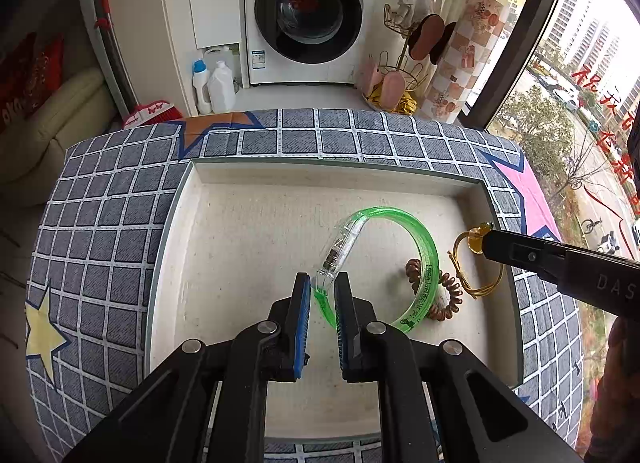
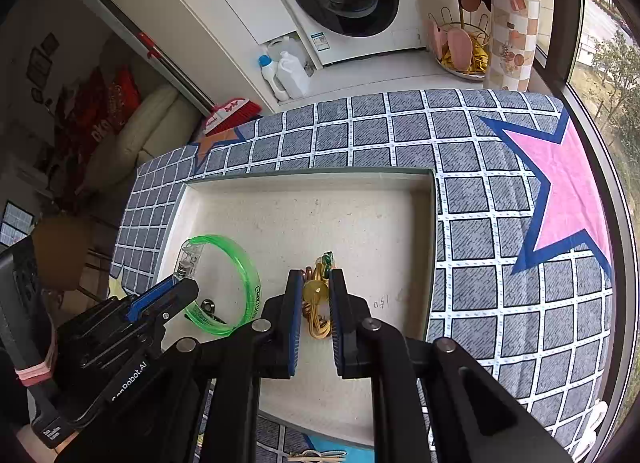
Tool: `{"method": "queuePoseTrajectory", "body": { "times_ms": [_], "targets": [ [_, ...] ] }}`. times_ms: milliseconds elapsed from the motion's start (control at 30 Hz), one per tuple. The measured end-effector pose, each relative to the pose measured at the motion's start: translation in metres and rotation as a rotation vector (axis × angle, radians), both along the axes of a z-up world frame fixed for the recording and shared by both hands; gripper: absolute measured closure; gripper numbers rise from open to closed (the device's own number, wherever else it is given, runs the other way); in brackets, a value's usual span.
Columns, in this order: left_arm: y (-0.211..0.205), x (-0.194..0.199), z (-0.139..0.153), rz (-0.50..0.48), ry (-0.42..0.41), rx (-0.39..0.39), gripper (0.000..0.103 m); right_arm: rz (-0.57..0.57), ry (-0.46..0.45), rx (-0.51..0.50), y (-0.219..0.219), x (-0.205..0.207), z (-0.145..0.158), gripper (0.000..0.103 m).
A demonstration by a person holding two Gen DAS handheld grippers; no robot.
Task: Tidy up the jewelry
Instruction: 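Carry the bangle and yellow hair tie into the tray and open both tools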
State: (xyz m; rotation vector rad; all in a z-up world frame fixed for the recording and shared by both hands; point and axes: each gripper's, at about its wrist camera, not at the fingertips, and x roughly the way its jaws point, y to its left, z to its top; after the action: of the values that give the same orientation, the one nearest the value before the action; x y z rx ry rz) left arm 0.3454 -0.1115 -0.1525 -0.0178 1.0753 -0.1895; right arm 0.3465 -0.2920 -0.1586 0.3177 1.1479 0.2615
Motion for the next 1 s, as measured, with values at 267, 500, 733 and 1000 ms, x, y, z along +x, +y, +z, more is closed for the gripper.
{"method": "queuePoseTrajectory", "body": {
  "times_ms": [267,500,733,1000],
  "targets": [
    [-0.013,0.014,-0.025,-0.012,0.027,0.085,0.078,-0.008,0.037,-0.041,-0.005,0.021,-0.027,0.089],
    [-0.016,0.016,-0.036,-0.014,0.038,0.141,0.078,0.005,0.058,-0.067,-0.006,0.022,-0.041,0.089],
    [-0.021,0.017,-0.040,-0.014,0.041,0.194,0.078,0.012,0.091,-0.068,-0.010,0.025,-0.049,0.088],
    [-0.019,0.010,-0.021,-0.015,-0.004,0.191,0.078,0.012,0.074,-0.042,-0.007,0.023,-0.041,0.050]
  ]
}}
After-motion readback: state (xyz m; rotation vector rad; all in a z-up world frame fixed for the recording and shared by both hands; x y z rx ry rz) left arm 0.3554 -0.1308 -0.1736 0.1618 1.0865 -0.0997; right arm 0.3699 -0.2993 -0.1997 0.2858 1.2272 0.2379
